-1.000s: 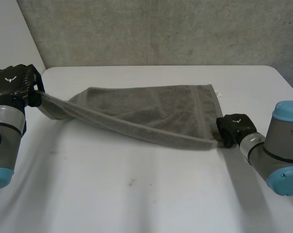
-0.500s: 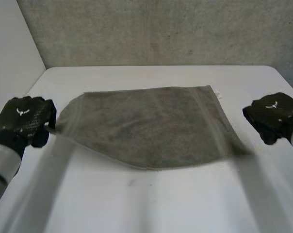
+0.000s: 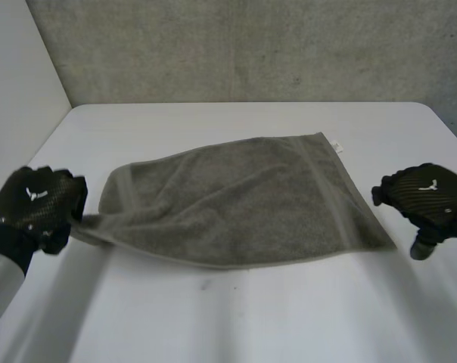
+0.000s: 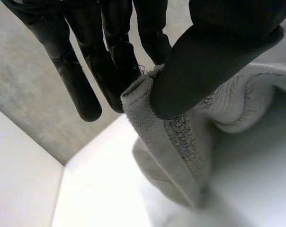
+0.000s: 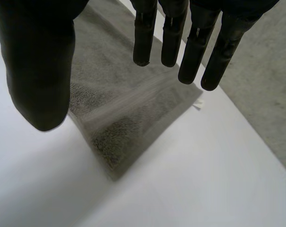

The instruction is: Fold the towel.

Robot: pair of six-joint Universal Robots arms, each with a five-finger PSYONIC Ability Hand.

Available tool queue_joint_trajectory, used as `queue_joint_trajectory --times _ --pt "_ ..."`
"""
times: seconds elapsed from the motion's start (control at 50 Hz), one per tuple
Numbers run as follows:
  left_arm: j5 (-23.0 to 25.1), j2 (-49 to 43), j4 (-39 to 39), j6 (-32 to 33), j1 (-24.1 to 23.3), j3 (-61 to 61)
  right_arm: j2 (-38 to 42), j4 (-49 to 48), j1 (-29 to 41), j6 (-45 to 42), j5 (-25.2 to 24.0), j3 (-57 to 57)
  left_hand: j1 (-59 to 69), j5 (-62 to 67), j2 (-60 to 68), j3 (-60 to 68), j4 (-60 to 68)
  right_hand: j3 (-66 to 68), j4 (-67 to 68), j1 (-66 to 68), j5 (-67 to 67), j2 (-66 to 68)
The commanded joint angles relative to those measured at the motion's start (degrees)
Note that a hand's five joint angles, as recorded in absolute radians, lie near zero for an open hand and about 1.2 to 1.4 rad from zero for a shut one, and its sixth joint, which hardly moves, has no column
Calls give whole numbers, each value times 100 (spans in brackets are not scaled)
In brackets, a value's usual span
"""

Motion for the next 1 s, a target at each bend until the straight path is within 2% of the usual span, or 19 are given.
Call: queue_joint_trajectory --times 0.02,0.14,0.24,0.32,0.46,1.0 --pt "-56 -617 872 -75 -2 401 1229 -1337 45 386 -62 199 1088 1076 1019 1018 1012 -290 -266 -248 -69 -303" --pt "-92 -926 1058 -233 -29 727 2082 -1680 80 342 -80 102 1088 1076 1019 1018 1012 -307 -283 -265 -86 -321" --pt "-83 -1286 1093 -725 -29 929 2303 -2181 89 377 -80 129 1088 1076 1019 1018 1012 28 52 71 249 15" --pt "-83 -1453 1119 -831 -29 938 2374 -2384 98 448 -115 129 1088 1076 1019 1018 1012 333 356 375 554 319" --pt "-83 -1691 1199 -840 -29 938 2558 -2700 168 448 -115 85 1088 1076 1019 1018 1012 518 541 560 738 504" --pt "-74 -1770 1357 -840 -29 930 3375 -2736 634 439 166 -925 1088 1076 1019 1018 1012 1358 1382 1401 1579 1345"
